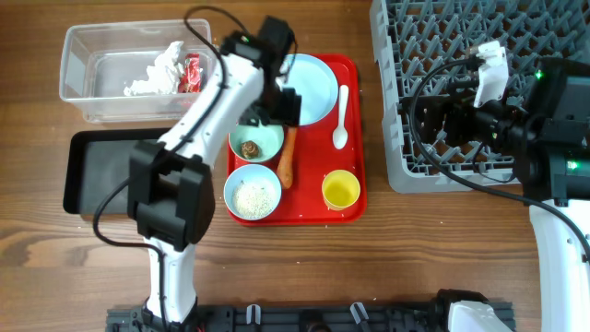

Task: Sort waste into correct bins and load items into the dishwasher rack
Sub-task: 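Grasp the green bowl with the brown lump using the left gripper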

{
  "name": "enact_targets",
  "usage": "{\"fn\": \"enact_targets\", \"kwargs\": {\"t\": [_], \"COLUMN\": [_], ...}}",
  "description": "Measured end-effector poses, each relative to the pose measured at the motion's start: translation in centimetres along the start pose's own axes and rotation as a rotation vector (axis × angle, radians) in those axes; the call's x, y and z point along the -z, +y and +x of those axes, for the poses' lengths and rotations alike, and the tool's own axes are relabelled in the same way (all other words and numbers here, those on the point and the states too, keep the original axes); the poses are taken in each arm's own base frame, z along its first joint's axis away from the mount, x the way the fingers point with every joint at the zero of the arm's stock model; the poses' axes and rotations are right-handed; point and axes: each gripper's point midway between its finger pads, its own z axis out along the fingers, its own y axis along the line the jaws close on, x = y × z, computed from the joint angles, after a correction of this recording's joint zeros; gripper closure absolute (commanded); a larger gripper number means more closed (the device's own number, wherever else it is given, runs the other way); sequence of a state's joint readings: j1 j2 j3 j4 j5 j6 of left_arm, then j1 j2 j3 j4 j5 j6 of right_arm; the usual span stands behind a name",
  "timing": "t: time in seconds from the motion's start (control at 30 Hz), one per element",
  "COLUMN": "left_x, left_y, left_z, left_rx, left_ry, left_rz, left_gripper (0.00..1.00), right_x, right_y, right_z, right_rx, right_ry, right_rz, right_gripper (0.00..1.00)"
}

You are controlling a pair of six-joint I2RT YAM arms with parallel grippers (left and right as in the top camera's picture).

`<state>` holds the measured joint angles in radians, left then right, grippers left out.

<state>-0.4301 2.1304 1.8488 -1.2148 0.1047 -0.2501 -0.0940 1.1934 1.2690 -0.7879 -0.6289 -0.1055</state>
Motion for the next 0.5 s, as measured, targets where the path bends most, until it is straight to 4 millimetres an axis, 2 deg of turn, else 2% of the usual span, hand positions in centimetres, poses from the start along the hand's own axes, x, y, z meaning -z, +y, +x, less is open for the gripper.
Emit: {"fn": "enact_targets", "kwargs": {"t": [0.1,0.27,0.5], "left_x": [-1.9,-3.8,-5.0], "left_y": [-0.4,0.1,0.0], "left_z": [1.0,1.8,1.0], "left_rx": [-0.007,0.003,0.001], "left_ry": [0.024,0.040,-0.004], "left_rz": [-0.004,-0.011,0.000], "left_gripper": [0.38,0.49,0.70], "right_x": [0.0,-0.1,-0.8], "right_y": [0.0,0.0,-0.5], "right_z": [0.2,0.5,1.0], "right_rx": [-0.006,-0.015,-0.034], "right_ry": [0.008,0.020,0.046], "right_rz": [-0.001,-0.002,-0.005], "right_gripper": [0.00,0.00,0.00]}}
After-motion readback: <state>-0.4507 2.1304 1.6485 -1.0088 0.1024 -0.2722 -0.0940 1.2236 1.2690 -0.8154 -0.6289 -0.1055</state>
